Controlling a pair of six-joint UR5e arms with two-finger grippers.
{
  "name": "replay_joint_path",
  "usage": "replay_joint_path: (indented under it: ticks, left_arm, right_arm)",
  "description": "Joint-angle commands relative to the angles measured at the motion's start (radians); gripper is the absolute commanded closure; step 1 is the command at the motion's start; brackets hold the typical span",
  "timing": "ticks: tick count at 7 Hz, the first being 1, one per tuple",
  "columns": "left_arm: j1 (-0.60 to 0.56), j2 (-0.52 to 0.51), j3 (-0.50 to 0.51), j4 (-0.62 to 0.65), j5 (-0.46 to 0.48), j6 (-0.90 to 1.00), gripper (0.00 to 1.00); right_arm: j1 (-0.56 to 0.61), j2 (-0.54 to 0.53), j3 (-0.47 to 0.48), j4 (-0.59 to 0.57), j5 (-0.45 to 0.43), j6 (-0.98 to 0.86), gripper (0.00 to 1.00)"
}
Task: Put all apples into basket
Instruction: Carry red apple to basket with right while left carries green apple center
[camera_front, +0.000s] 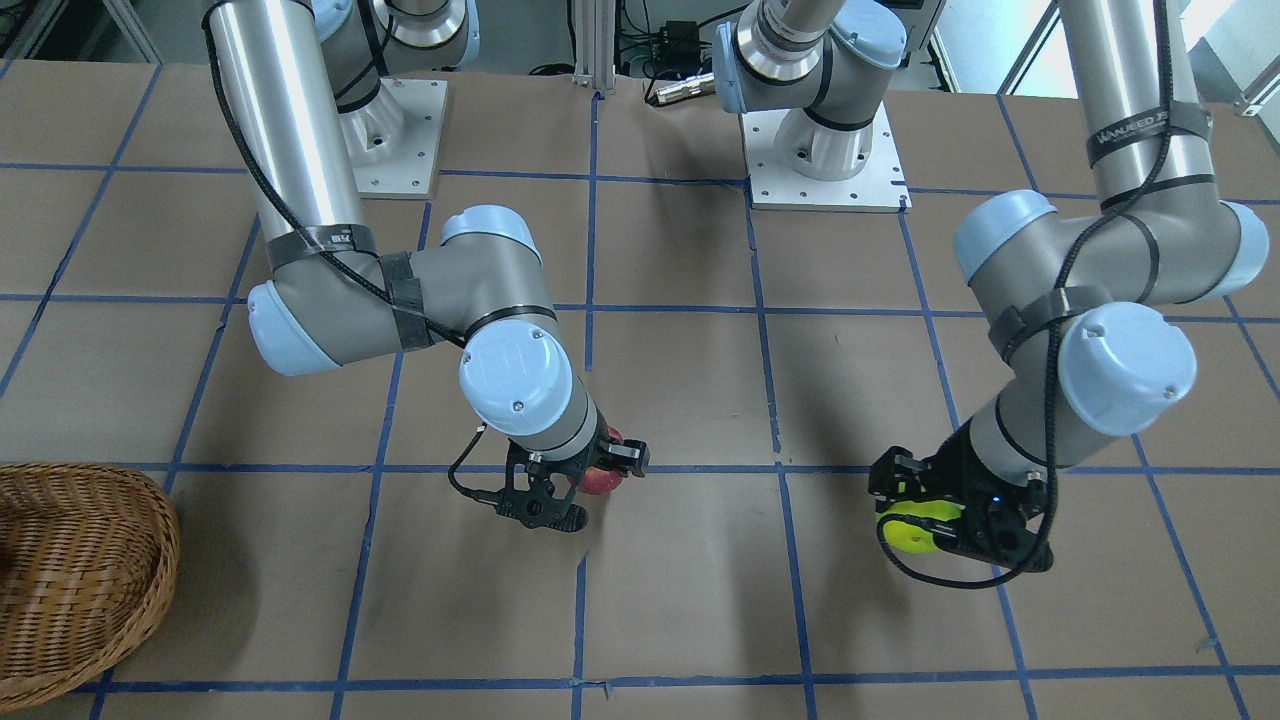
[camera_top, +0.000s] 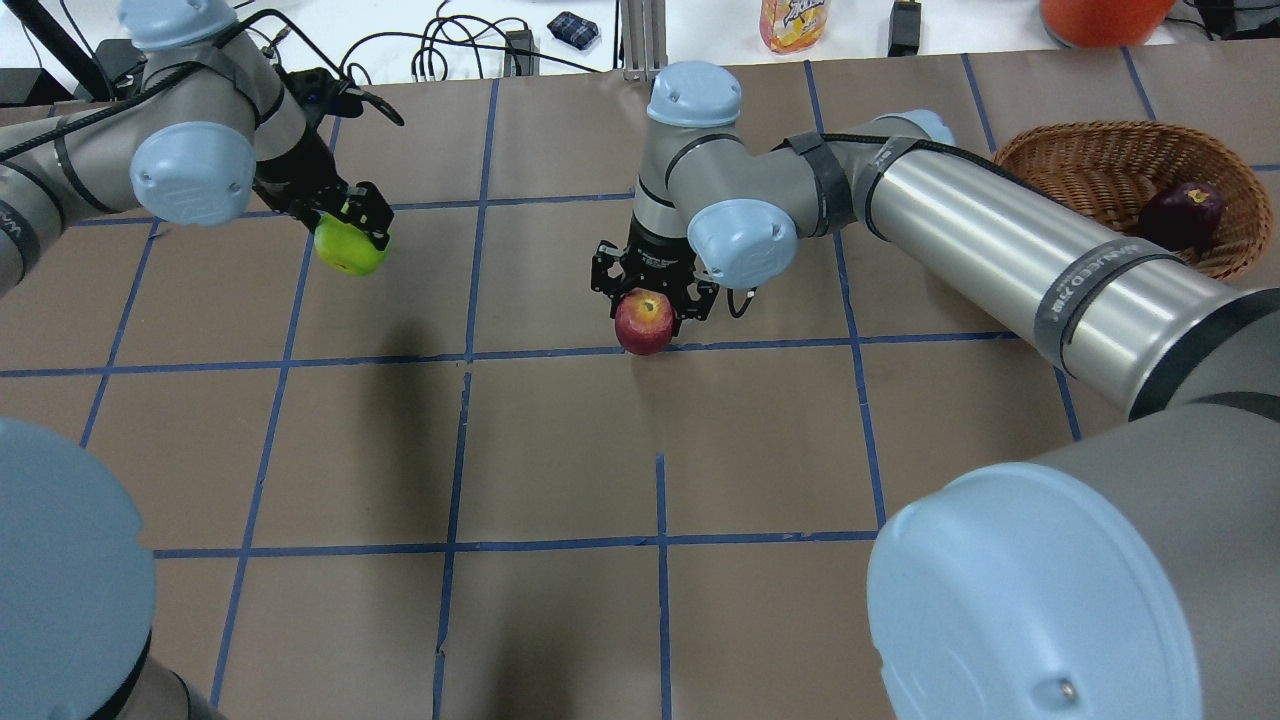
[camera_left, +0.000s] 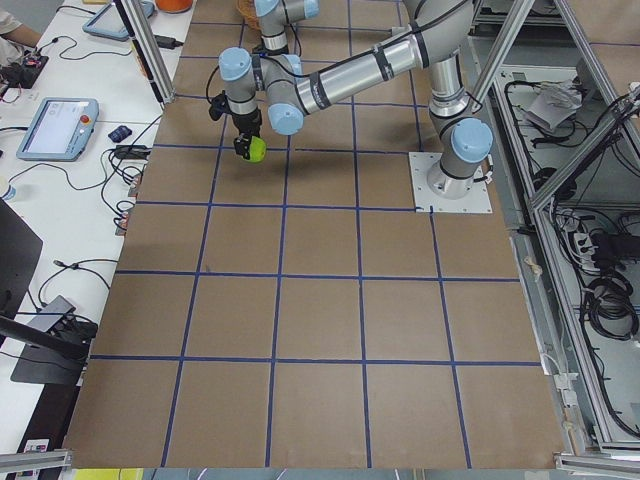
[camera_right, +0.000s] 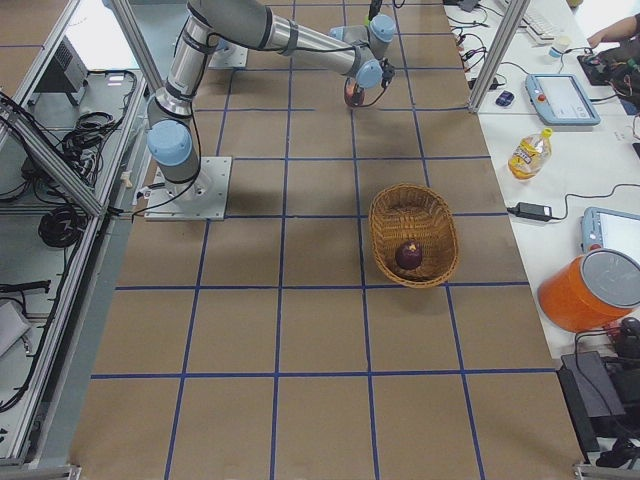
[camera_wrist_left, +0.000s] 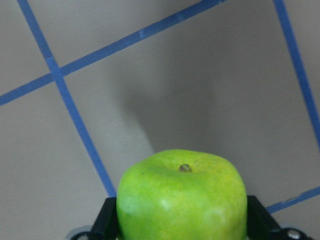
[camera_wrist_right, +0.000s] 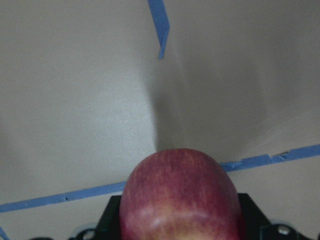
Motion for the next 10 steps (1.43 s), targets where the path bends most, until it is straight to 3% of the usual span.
replay_joint_path:
  ticks: [1, 4, 6, 7, 8, 9, 10]
  left_arm:
    - [-0.163, 0.002, -0.015, 0.010, -0.035, -0.393, 0.73]
    - [-0.445, -0.047, -0.017, 0.025, -0.035, -0.716, 0.73]
    - [-0.512, -0.061, -0.028, 0.022, -0.036, -0.804, 0.73]
    - [-0.512, -0.072, -0.050, 0.030, -0.035, -0.805, 0.69]
    - [-0.513, -0.077, -0.060, 0.053, -0.035, -0.805, 0.27]
    - [-0.513, -0.077, -0.060, 0.054, -0.036, -0.808, 0.02]
    - [-0.512, -0.070, -0.054, 0.056, -0.036, -0.806, 0.00]
  right_arm:
    - [-0.133, -0.115, -0.026, 0.165, 0.004, -0.064, 1.00]
    - [-0.403, -0.183, -0.032, 0.277, -0.058, -0.405, 1.00]
    - [-0.582, -0.169, -0.044, 0.275, -0.202, -0.701, 1.00]
    - [-0.635, -0.133, -0.049, 0.231, -0.227, -0.828, 1.00]
    - [-0.675, -0.093, -0.049, 0.176, -0.241, -0.880, 1.00]
    - [-0.707, -0.059, -0.049, 0.116, -0.271, -0.894, 1.00]
    - [-0.711, -0.024, -0.053, 0.050, -0.301, -0.899, 1.00]
